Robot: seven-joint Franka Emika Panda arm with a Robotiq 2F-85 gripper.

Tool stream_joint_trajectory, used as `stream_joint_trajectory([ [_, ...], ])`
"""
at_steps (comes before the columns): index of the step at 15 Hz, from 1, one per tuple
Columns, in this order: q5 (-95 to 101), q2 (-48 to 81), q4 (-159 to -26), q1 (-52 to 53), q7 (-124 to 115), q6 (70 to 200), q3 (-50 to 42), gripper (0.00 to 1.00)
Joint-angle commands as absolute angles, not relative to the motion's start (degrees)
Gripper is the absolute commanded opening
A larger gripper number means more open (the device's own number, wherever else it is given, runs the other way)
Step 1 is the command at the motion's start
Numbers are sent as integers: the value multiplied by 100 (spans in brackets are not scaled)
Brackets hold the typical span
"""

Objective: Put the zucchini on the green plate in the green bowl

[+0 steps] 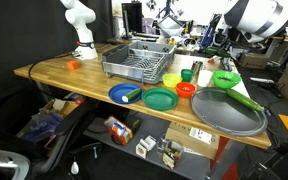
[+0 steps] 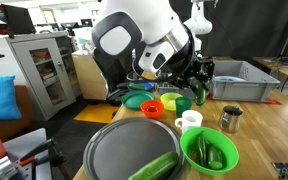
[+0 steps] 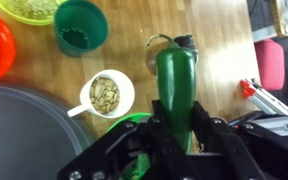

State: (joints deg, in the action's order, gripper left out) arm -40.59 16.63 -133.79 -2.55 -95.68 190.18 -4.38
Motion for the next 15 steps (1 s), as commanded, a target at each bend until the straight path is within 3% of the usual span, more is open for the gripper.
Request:
stream_joint_trajectory([
  [1,-4308,2429,-12972,-487,-10079,20038,-302,8],
  [2,-4365,2669,-12889,-453,-10263,20280,-387,8],
  [3,-4584,2783,-12544,243,-10317,19830,-1288,8],
  [6,-4820,3377,-12225,568,-10717,19793,-1801,8],
  [15,-5024,4265,-12155,884,-11982,19811,-1739,8],
])
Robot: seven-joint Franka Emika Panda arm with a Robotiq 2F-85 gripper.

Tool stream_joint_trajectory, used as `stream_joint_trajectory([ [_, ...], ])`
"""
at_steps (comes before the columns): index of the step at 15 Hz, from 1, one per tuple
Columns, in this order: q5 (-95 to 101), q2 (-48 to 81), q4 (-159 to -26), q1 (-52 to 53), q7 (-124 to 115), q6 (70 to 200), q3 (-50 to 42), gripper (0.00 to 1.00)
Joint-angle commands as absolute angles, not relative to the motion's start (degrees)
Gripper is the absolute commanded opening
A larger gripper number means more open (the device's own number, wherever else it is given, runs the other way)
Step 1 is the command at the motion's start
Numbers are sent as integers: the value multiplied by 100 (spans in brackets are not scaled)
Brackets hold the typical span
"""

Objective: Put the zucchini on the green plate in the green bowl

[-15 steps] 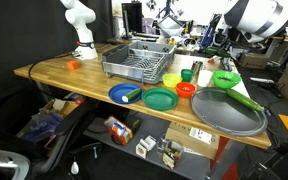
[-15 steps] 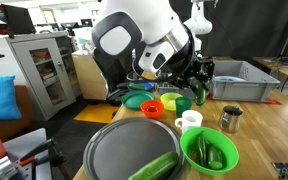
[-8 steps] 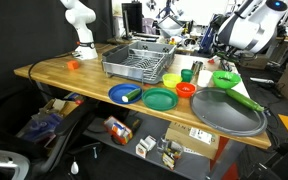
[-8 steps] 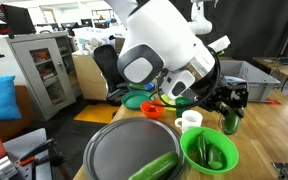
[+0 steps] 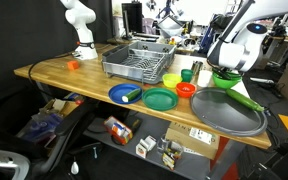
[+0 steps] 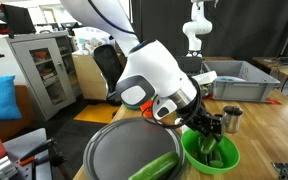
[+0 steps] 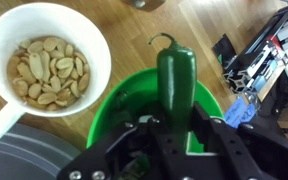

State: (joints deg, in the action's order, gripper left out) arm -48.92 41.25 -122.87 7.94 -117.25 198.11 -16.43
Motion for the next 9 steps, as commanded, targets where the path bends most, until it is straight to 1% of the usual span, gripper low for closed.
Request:
stream_joint_trajectory([
  [1,-5005,4281,-12147,899,-12072,19807,-1757,8],
  [3,-4958,4265,-12163,907,-12201,19803,-1778,8],
  [4,-4951,4253,-12182,907,-12250,19803,-1777,57],
  [5,-4950,4253,-12187,936,-12297,19803,-1809,59],
  [6,-4952,4231,-12215,964,-12343,19803,-1825,65],
  [9,-4938,4129,-12287,1066,-12486,19805,-1845,88],
])
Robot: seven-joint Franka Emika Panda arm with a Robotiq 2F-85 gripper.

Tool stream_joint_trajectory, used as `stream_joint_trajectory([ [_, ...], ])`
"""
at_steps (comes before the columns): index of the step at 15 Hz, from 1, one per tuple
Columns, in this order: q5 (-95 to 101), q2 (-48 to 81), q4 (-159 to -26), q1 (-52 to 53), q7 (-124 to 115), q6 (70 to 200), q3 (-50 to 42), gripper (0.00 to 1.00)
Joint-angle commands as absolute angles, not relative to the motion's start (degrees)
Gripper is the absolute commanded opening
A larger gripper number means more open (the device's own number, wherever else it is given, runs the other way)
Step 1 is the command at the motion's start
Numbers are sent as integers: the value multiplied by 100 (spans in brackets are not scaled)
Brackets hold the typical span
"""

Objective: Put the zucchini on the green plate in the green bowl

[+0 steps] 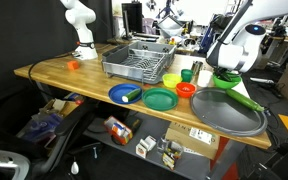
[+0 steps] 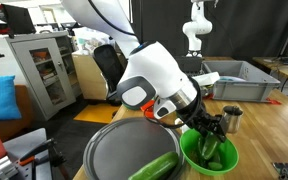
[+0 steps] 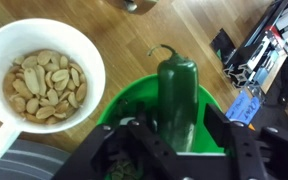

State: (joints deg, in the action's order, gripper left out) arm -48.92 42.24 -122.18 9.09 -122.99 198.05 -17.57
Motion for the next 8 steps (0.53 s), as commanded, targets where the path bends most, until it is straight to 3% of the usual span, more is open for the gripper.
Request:
stream_joint_trajectory([
  [1,-4944,4085,-12323,1133,-12531,19806,-1862,94],
  [3,-4948,4001,-12371,1438,-12606,19809,-2067,100],
  [8,-4982,3576,-12749,2209,-12526,19810,-2566,100],
])
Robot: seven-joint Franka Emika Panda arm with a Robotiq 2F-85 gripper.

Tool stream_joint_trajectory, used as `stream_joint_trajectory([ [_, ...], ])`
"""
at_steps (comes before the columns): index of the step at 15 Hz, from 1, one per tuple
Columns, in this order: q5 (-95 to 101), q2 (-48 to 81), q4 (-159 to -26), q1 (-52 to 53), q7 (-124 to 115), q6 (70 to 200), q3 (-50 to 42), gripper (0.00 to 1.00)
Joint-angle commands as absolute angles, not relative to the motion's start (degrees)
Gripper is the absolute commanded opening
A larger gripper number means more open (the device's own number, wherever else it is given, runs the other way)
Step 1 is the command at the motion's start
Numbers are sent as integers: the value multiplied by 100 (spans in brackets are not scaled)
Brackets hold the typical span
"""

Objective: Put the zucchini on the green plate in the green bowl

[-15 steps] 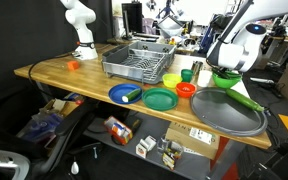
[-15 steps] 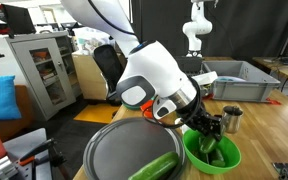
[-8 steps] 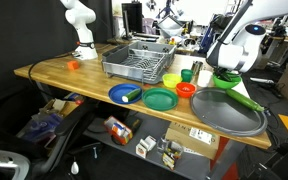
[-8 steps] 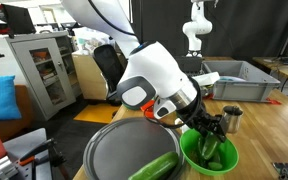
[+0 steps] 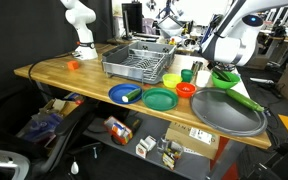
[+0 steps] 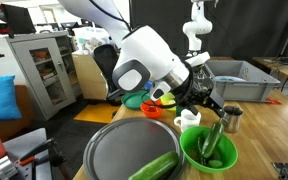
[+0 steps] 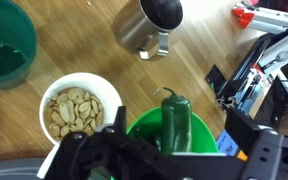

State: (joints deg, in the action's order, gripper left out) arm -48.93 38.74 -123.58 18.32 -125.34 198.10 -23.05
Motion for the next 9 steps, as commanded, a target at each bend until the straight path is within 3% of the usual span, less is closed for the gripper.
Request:
stream_joint_trajectory([
  [1,-5012,3498,-12855,2375,-12513,19809,-2688,100],
  [4,-4916,3131,-13265,2677,-12447,19810,-2806,100],
  [9,-4290,2069,-13998,2581,-12296,19736,-2234,100],
])
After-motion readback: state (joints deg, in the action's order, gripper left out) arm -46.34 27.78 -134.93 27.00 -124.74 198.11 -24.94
